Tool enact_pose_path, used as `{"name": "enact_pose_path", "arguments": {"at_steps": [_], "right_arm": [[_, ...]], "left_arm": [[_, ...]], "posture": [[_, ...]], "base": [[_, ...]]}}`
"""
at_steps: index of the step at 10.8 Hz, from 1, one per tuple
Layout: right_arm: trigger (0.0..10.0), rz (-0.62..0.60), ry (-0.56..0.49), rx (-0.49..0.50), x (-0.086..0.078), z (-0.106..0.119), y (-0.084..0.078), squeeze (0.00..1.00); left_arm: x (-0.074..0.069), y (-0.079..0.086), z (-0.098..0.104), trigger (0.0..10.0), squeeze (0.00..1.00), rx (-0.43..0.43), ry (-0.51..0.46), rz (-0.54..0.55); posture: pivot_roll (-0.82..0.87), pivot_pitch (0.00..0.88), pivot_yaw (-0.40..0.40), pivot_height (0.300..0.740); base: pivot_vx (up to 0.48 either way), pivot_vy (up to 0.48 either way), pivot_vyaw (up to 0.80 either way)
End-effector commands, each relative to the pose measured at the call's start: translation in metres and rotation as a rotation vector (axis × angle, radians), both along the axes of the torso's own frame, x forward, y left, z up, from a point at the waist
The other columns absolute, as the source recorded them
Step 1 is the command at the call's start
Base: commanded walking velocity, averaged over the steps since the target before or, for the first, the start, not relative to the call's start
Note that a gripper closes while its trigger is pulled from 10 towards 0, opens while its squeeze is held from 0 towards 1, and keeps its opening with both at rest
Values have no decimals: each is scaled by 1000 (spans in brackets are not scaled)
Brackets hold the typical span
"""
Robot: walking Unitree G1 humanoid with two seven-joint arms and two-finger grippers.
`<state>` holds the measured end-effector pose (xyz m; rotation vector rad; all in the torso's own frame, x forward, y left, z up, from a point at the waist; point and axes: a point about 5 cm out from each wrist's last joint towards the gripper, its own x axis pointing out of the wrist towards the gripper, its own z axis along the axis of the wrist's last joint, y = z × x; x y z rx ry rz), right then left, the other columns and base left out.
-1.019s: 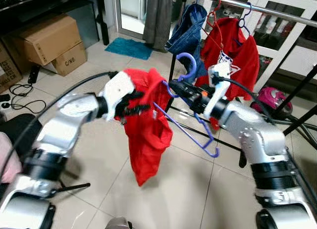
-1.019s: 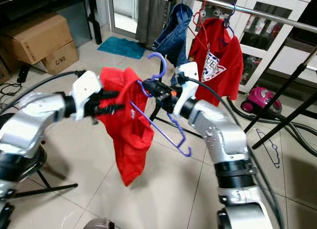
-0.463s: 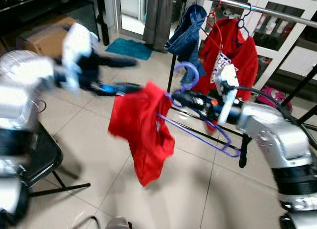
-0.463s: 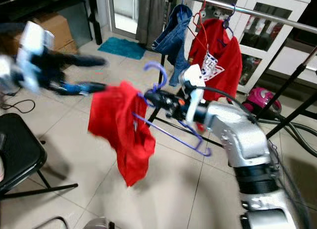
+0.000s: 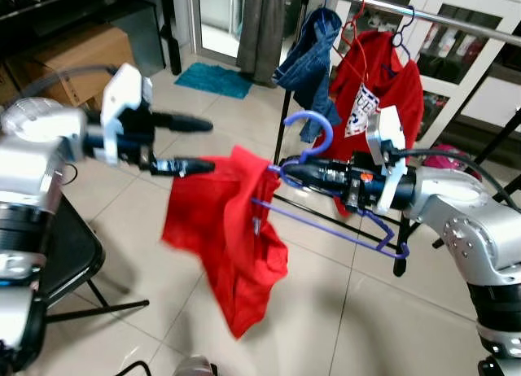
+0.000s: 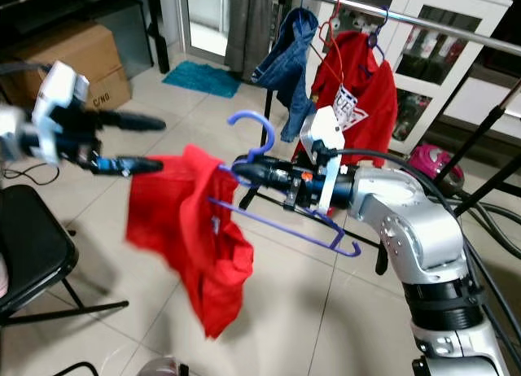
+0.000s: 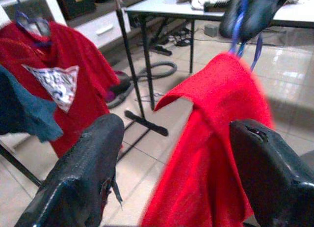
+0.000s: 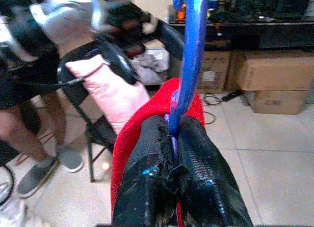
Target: Hang hanger
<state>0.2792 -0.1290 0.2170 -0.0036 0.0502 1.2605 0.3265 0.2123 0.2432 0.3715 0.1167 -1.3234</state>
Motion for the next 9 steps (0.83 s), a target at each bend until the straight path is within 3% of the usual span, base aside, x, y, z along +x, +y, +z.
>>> {"name": "enact_pose_path", "arguments": {"at_steps": [1,3,4,9], "right_arm": [[10000,47,-28,5,-6,8,2,0],[10000,84,-29,3,-10,11,3,0],[10000,91,-30,1,-11,12,3,0],[10000,124,-28,0,-11,15,7,0]], "left_arm": [[4,-2,5,10000,0,35,-8,-29],[6,-1,-1,10000,0,44,57,-63],[5,-3,-3,0,0,49,79,-107],[3,-10,-12,0,0,113,147,-190]], "posture": [[59,0,-49,740],[57,0,-48,740],[54,0,-46,740],[55,0,-50,740]], "base": [[0,0,0],[0,0,0],[0,0,0],[0,0,0]]}}
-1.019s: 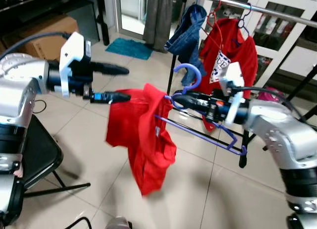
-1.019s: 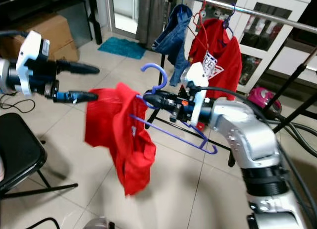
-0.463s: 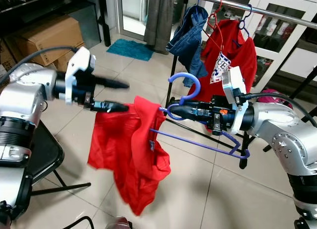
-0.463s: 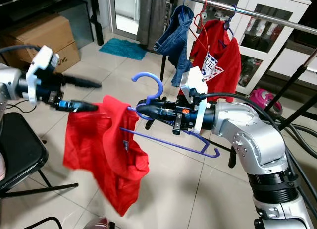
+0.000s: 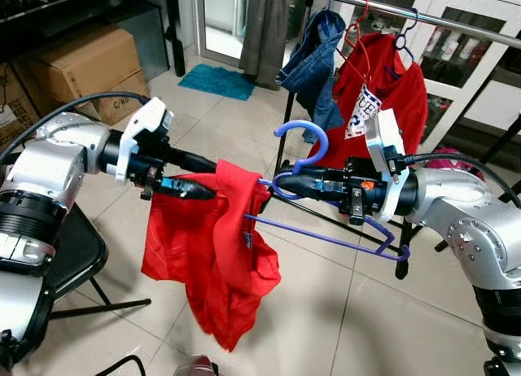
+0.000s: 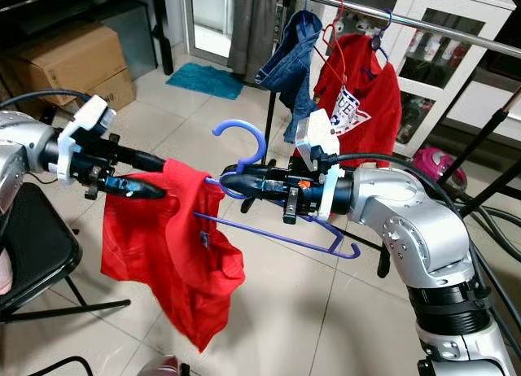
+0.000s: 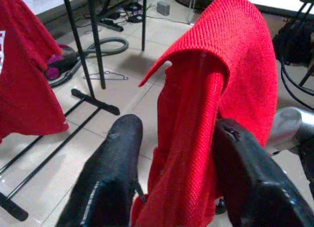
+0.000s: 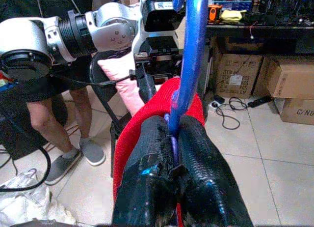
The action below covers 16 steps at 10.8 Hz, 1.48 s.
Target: Hang hanger
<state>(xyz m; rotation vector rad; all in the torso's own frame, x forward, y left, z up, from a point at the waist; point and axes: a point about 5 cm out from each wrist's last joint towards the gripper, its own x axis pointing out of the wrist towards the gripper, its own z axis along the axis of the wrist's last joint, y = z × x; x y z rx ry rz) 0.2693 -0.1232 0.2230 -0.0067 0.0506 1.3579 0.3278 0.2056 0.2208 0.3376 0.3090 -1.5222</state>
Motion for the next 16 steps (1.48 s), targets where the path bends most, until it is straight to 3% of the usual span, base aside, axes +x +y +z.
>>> {"name": "enact_pose_path", "arguments": {"at_steps": [1,6,8,9,12,15,16], "right_arm": [[10000,28,-27,5,-1,9,1,0],[10000,6,-5,11,2,7,-9,0],[10000,-1,3,13,3,6,-13,0],[10000,-2,4,14,3,6,-13,0],[10000,-7,7,18,4,6,-16,0],[10000,-7,6,17,5,7,-16,0],[10000,-5,6,19,5,7,-15,0]], "left_arm": [[1,-4,11,0,0,12,-35,-30],[-12,9,10,0,0,18,-19,-28],[-20,20,4,4039,0,45,-3,-7],[-23,24,0,10000,0,58,2,0],[-31,38,-2,10000,0,52,17,45],[-34,40,1,10000,0,48,1,54],[-34,40,2,4588,0,37,3,55]], "posture": [[55,0,-50,740],[60,0,-50,740],[65,0,-52,740],[66,0,-52,740],[67,0,-53,740],[67,0,-56,740],[67,0,-56,740]], "base": [[0,0,0],[0,0,0],[0,0,0],[0,0,0],[0,0,0],[0,0,0],[0,0,0]]}}
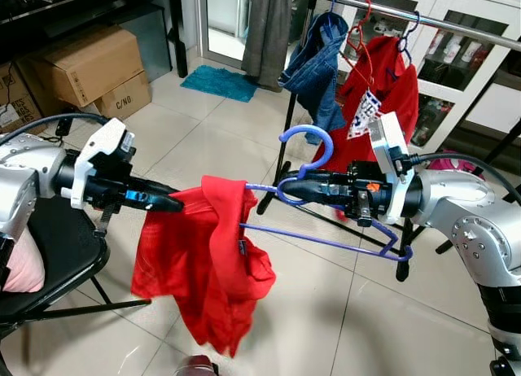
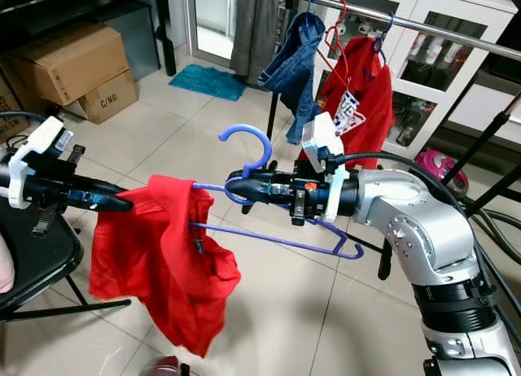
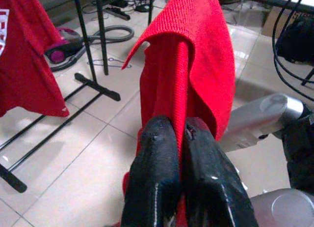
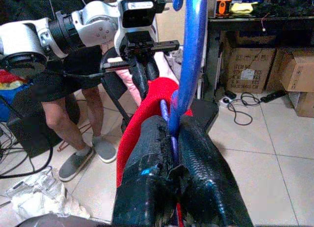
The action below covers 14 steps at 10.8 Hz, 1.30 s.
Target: Hang hanger
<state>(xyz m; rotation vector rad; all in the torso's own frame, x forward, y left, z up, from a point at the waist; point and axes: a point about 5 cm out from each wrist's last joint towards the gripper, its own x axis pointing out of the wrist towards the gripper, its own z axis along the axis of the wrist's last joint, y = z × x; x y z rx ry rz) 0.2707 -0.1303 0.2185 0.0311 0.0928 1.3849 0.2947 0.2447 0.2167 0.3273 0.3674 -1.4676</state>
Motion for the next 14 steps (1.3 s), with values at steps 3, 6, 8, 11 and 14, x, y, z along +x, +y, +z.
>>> {"name": "enact_pose_path", "arguments": {"at_steps": [3,6,8,11,14], "right_arm": [[10000,-24,-43,23,2,11,-5,0],[10000,-27,-46,20,2,11,-5,0],[10000,-78,-24,38,7,12,-12,890],[10000,-130,-47,38,10,18,-37,1000],[10000,-249,-93,210,9,42,-66,1000]], "left_arm": [[3,-5,6,0,0,-21,-25,-7],[7,-10,7,0,0,-75,-30,-2],[8,-8,6,0,0,-81,-38,25],[9,-6,1,0,0,-82,-49,65],[23,3,-16,0,0,-74,-142,251]], "posture": [[63,0,-54,740],[59,0,-52,740],[61,0,-53,740],[62,0,-52,740],[63,0,-49,740]], "base": [[0,0,0],[0,0,0],[0,0,0],[0,0,0],[0,0,0]]}}
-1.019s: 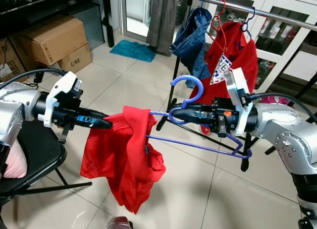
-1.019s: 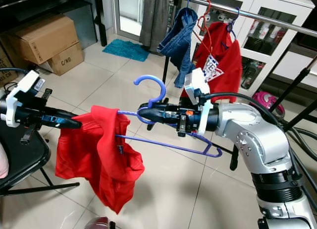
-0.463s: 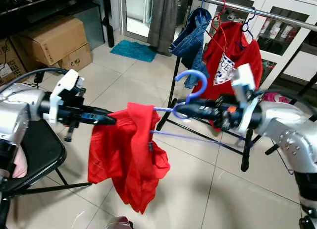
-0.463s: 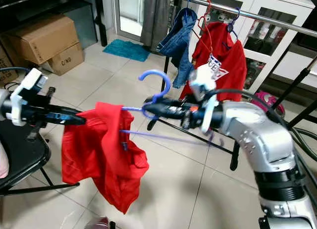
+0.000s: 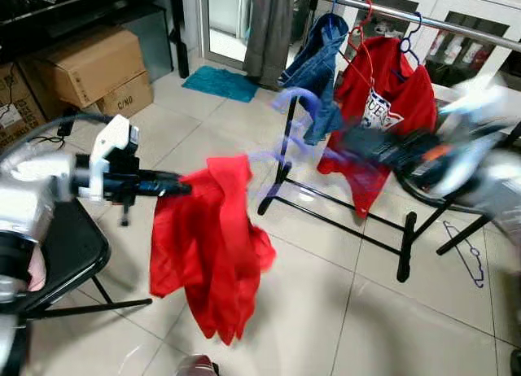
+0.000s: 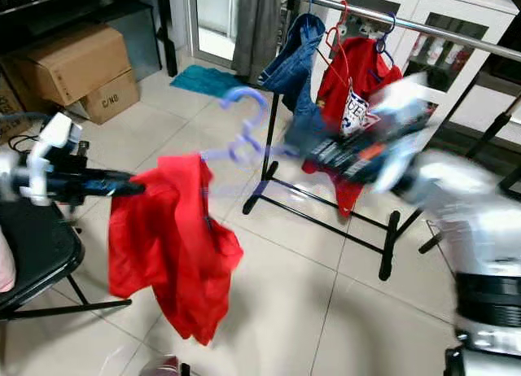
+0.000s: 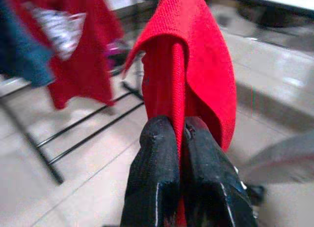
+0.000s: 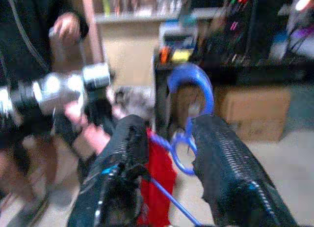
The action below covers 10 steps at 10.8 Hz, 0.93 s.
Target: Hang hanger
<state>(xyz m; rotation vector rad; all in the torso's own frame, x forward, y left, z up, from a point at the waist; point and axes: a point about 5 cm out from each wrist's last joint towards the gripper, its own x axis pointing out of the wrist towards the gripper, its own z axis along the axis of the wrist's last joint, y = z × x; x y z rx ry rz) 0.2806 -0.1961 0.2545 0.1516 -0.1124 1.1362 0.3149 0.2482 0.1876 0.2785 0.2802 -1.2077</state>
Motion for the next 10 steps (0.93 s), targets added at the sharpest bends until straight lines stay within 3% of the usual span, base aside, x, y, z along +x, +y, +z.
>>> {"name": "enact_pose_path", "arguments": {"at_steps": [1,3,4,6,8,10], "right_arm": [[10000,4,-17,41,-5,8,-2,1000],[10000,24,47,-24,-23,-14,7,1000],[10000,36,115,-96,-34,-36,18,1000],[10000,-54,194,-256,-32,-84,33,1000],[10000,-101,164,-260,-24,-94,48,1000],[10000,-77,133,-181,-21,-89,69,1000]], "left_arm": [[7,2,10,0,0,9,-98,48],[14,-3,18,0,0,-91,-146,82],[15,-8,25,0,0,-142,-154,27],[13,-12,46,0,0,-204,-141,-106],[11,-11,69,0,0,-223,-121,-179],[7,-12,81,0,0,-201,-111,-222]], "posture": [[61,0,-48,740],[58,0,-46,740],[52,0,-39,740],[44,0,-21,740],[57,0,-19,740],[76,0,-19,740]], "base": [[0,0,0],[0,0,0],[0,0,0],[0,0,0],[0,0,0],[0,0,0]]}}
